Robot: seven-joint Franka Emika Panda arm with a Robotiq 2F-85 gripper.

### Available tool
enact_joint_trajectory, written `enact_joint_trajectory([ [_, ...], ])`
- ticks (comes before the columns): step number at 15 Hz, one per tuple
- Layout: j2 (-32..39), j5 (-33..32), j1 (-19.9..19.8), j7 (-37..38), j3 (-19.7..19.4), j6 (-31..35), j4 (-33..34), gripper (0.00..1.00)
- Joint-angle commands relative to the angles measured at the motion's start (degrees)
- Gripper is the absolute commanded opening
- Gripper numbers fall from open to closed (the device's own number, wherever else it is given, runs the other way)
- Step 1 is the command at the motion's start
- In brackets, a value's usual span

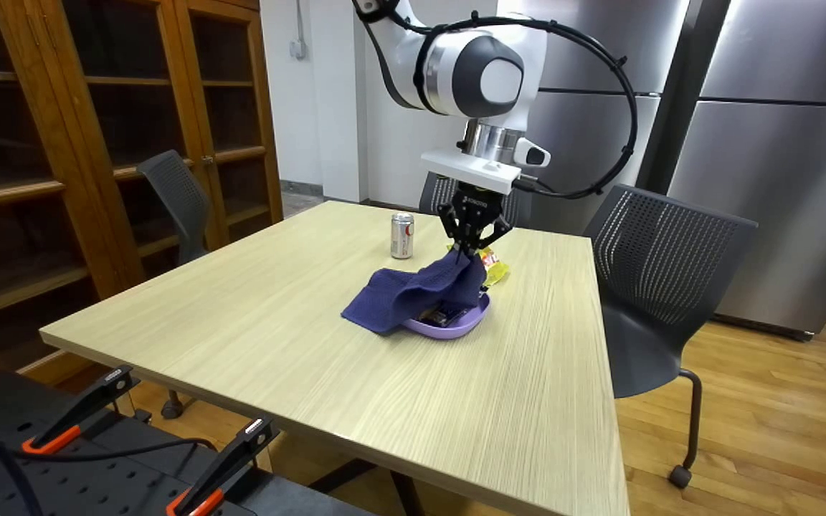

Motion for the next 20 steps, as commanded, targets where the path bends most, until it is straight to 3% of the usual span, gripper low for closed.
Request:
enact_joint_trajectory([
  [1,0.71,-2.12,-0.22,2.20,0.26,-0.83,1.37,0.36],
  [8,0.10,-5.03,0.49,4.45,-0.47,-0.56,0.49,0.90],
  [10,0.02,-5.85,0.74,5.29,-0.57,-0.70,-0.01,1.00],
  [20,-0.23,0.56,-1.08,7.35,1.83,-0.02,-3.89,1.00],
])
